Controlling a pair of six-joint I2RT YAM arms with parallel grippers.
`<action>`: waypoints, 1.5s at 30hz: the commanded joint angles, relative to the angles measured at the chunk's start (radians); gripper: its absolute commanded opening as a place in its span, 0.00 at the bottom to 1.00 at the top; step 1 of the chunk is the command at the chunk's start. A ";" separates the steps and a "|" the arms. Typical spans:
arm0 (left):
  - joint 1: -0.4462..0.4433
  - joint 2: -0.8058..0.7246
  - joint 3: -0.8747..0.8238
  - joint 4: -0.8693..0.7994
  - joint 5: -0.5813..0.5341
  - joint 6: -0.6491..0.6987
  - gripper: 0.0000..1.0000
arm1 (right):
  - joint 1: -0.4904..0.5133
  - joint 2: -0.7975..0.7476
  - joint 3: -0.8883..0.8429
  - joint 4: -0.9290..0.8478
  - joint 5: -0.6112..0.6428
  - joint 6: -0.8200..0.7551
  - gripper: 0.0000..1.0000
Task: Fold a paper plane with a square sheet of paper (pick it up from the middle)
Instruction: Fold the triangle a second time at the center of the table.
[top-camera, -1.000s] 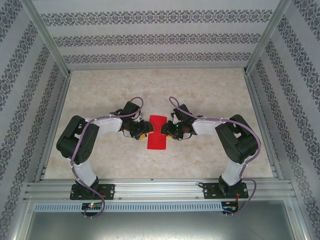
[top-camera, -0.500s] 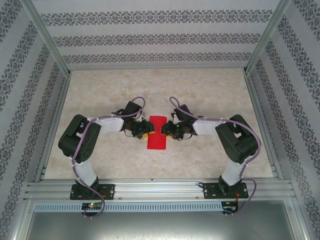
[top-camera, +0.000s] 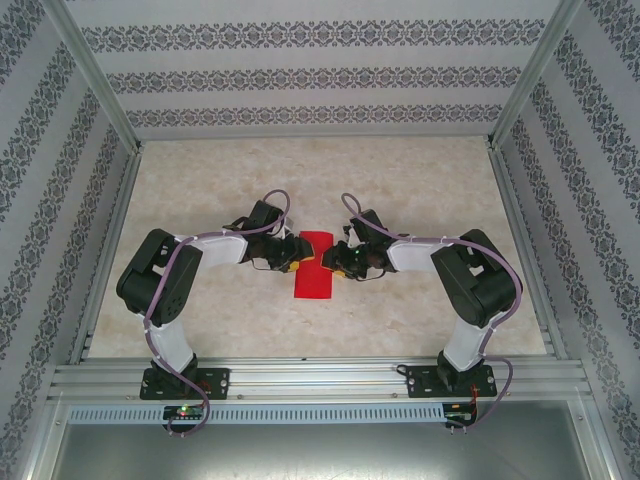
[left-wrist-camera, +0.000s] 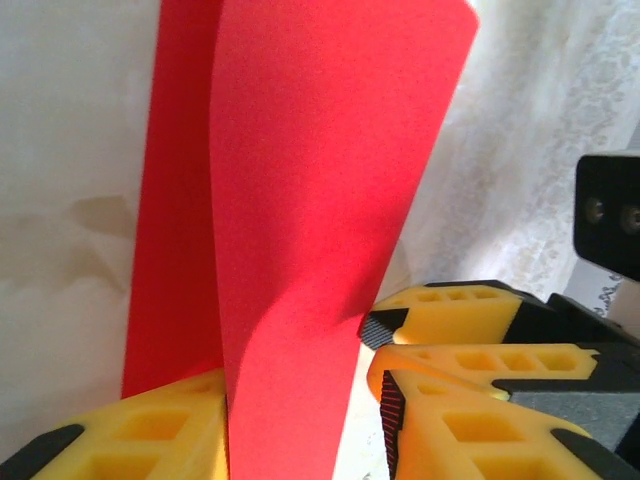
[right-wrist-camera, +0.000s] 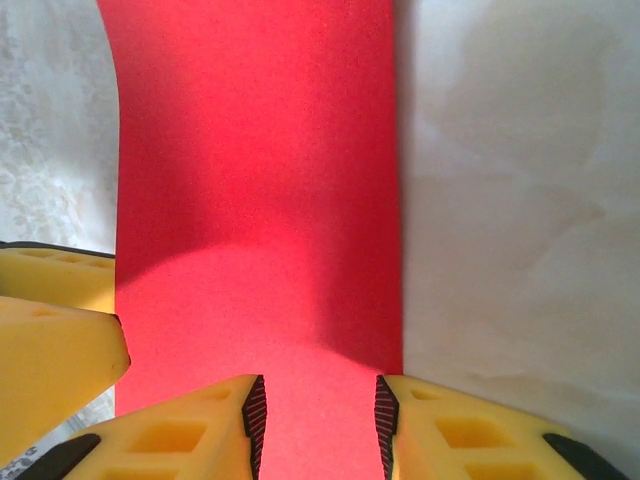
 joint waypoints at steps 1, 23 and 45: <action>-0.005 0.008 -0.018 0.064 0.019 -0.041 0.41 | -0.004 -0.034 -0.024 0.027 0.001 0.014 0.39; 0.002 -0.025 -0.011 -0.023 0.021 0.002 0.14 | 0.120 -0.459 -0.136 -0.130 0.313 -0.083 0.55; 0.003 -0.026 0.079 -0.205 0.006 0.136 0.00 | 0.030 -0.778 -0.268 -0.117 0.501 -0.075 0.98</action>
